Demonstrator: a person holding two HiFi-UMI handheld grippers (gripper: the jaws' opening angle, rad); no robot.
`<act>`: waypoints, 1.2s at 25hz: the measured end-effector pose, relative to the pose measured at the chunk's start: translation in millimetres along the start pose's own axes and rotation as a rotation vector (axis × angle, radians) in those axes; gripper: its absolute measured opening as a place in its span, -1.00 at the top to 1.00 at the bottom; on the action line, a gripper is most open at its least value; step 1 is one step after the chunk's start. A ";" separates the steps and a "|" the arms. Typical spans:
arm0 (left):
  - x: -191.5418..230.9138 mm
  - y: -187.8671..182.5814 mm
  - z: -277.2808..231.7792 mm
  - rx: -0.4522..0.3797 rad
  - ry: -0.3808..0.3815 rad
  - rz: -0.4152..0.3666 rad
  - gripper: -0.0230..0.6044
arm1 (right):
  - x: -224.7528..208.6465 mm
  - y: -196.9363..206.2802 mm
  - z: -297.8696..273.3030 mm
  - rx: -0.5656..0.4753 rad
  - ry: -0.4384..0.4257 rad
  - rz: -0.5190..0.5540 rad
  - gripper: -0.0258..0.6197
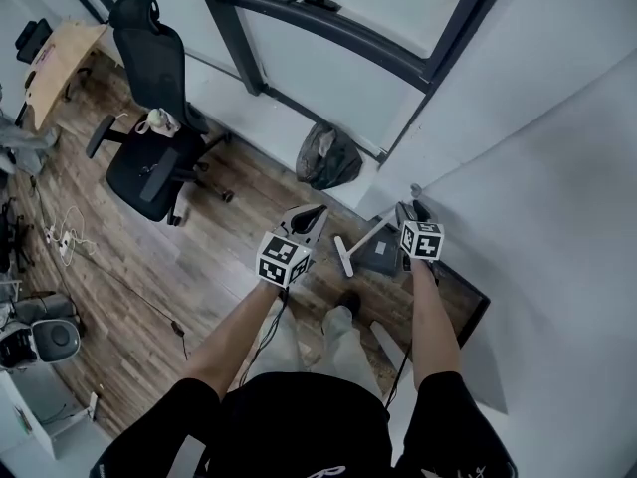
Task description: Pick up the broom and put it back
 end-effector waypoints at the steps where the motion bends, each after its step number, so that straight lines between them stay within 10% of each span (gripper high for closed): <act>1: 2.9 0.3 0.1 0.001 -0.004 0.004 0.86 | 0.5 -0.1 -3.2 0.006 0.000 -0.006 0.36; 30: 30.0 12.1 13.8 0.009 -0.042 0.048 0.86 | 23.7 10.1 -19.3 0.066 -0.001 0.000 0.56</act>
Point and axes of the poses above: the fingertips, and each gripper's own axes: z backward along the fingers, x to its left, y out of its underside, the point moved 9 cm from there along z, backward along the fingers, and after that the axes turned 14 degrees about y, right-handed, at the moved point
